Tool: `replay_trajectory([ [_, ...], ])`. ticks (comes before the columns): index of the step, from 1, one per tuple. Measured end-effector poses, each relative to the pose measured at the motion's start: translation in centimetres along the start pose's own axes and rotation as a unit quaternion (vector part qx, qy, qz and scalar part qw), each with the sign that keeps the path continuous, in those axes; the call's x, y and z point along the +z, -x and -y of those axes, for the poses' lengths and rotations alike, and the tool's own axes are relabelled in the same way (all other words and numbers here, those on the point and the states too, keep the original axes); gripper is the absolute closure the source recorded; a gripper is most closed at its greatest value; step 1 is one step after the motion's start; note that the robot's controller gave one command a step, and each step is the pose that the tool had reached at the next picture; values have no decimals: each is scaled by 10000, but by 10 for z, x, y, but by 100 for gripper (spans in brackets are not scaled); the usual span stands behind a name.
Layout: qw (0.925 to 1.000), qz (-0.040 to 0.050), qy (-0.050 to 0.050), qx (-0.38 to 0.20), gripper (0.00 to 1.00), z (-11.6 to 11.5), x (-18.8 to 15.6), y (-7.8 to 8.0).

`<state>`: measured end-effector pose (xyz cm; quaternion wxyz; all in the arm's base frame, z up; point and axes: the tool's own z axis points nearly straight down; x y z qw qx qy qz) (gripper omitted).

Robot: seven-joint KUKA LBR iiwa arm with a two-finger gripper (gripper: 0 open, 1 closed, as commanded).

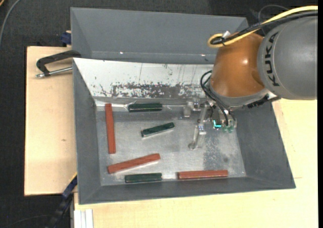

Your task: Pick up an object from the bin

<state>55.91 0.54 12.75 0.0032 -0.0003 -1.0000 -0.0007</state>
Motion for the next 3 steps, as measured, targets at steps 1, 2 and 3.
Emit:
replay_trajectory([
  [1,9992,13,7,-391,0,-45,60,18],
  [2,9993,37,0,-372,100,-43,57,19],
  [3,9939,70,-9,-1100,100,-7,-97,14],
])
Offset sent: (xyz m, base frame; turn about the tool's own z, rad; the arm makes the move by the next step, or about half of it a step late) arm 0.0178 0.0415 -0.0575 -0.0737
